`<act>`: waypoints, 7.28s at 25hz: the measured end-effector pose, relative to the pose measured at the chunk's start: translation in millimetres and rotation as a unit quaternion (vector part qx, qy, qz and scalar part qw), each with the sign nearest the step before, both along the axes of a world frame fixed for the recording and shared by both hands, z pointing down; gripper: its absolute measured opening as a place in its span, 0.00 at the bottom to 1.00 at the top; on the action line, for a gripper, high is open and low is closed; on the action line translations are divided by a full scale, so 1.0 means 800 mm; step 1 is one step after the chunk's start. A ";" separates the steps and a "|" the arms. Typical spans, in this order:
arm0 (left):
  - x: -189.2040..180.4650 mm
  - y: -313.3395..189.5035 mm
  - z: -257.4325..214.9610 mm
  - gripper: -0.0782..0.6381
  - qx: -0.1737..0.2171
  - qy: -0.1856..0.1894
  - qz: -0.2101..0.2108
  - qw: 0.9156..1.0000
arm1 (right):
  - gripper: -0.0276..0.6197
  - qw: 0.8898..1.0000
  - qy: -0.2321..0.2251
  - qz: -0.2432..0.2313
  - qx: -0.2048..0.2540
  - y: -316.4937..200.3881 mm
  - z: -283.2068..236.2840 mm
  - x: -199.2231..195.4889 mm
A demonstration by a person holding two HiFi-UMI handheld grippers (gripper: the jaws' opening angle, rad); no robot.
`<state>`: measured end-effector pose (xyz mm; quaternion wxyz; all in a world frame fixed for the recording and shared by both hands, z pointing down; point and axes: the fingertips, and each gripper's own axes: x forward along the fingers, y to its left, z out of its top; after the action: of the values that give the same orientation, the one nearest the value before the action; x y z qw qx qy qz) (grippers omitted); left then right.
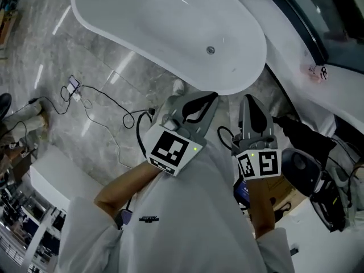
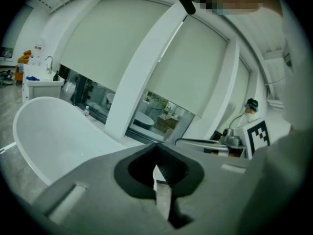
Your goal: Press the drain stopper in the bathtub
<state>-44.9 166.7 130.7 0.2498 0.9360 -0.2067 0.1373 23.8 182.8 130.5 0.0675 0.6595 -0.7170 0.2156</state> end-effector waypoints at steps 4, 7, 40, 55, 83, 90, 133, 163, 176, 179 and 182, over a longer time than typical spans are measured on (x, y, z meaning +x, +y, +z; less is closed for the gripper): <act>0.032 -0.047 0.022 0.12 -0.012 -0.023 -0.058 0.998 | 0.04 0.997 0.001 -0.072 -0.011 -0.054 0.022 0.032; 0.056 -0.062 0.039 0.12 -0.034 -0.040 -0.102 0.993 | 0.04 0.991 0.003 -0.129 -0.028 -0.083 0.040 0.058; 0.089 -0.155 0.540 0.12 -0.243 -0.105 -0.206 0.942 | 0.04 0.960 -0.028 -0.166 -0.224 -0.232 0.568 0.089; 0.100 -0.153 0.685 0.11 -0.263 -0.120 -0.217 0.932 | 0.05 0.949 -0.018 -0.144 -0.280 -0.225 0.737 0.110; 0.127 -0.159 0.873 0.11 -0.282 -0.163 -0.187 0.927 | 0.05 0.917 0.007 -0.156 -0.367 -0.212 1.002 0.126; 0.129 -0.164 0.909 0.11 -0.307 -0.159 -0.206 0.915 | 0.05 0.898 0.007 -0.153 -0.412 -0.210 1.075 0.127; 0.142 -0.174 0.741 0.11 -0.256 -0.168 -0.188 0.933 | 0.05 0.899 -0.002 -0.134 -0.418 -0.218 0.917 0.137; 0.133 -0.209 0.397 0.11 -0.150 -0.125 -0.187 0.963 | 0.04 0.958 -0.074 -0.113 -0.253 -0.245 0.498 0.120; 0.098 -0.204 0.205 0.11 -0.072 -0.086 -0.179 0.977 | 0.04 0.981 -0.077 -0.134 -0.121 -0.258 0.232 0.100; 0.089 -0.194 0.165 0.11 -0.049 -0.083 -0.172 0.980 | 0.04 0.984 -0.080 -0.130 -0.091 -0.248 0.174 0.100; 0.088 -0.193 0.113 0.11 -0.026 -0.065 -0.171 0.983 | 0.04 0.986 -0.089 -0.131 -0.053 -0.240 0.115 0.098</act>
<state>25.2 12.1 221.3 0.2803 0.8689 -0.3758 0.1586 102.6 -9.0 222.6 0.0662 0.5335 -0.7880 0.3000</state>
